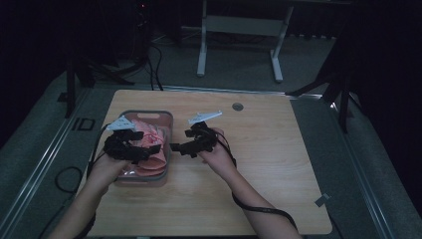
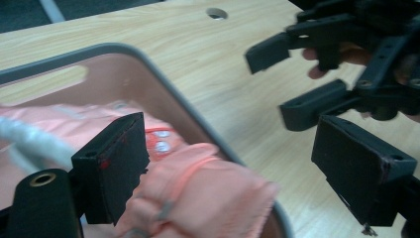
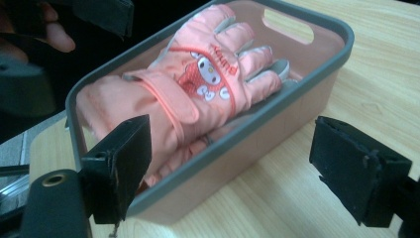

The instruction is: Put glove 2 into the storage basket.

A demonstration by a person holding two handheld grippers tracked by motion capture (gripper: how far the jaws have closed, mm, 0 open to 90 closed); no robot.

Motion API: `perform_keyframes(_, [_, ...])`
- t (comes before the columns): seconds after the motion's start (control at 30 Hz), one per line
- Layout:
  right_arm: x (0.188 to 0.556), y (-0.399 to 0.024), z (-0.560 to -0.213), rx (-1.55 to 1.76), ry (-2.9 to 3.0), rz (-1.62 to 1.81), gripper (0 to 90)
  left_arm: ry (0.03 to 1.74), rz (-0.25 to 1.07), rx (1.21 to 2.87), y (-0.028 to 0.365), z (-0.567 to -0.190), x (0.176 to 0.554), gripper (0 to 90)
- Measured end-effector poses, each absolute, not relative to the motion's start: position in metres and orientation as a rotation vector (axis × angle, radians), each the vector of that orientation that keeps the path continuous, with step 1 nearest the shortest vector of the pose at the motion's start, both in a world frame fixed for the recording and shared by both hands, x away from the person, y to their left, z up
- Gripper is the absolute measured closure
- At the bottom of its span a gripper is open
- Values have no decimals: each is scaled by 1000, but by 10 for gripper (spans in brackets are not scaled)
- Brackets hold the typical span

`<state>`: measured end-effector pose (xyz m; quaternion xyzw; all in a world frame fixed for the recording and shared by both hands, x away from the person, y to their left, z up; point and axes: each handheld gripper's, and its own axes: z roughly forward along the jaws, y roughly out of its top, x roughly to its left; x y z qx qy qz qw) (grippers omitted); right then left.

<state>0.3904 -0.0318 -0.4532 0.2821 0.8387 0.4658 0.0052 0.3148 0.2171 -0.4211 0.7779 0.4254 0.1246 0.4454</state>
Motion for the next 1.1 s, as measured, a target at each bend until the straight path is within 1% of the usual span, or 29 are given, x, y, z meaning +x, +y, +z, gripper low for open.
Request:
perform_keyframes(0.27, [385, -49, -454, 876, 2628, 1446, 164, 935, 281, 1954, 182, -417, 302, 145])
perform_keyframes(0.4, [384, -59, -456, 879, 2631, 1434, 164, 906, 266, 1964, 171, -417, 297, 145])
perform_keyframes(0.43, [383, -62, -456, 882, 2630, 1428, 164, 877, 260, 1977, 161, -416, 294, 145])
perform_keyframes(0.57, [380, -77, -459, 884, 2630, 1406, 164, 826, 260, 1985, 145, -416, 286, 145])
perform_keyframes(0.87, [376, -101, -472, 921, 2624, 1389, 163, 742, 209, 2027, 109, -427, 280, 145])
perform_keyframes(1.1, [372, -120, -488, 925, 2635, 1350, 156, 704, 175, 2055, 91, -440, 279, 145])
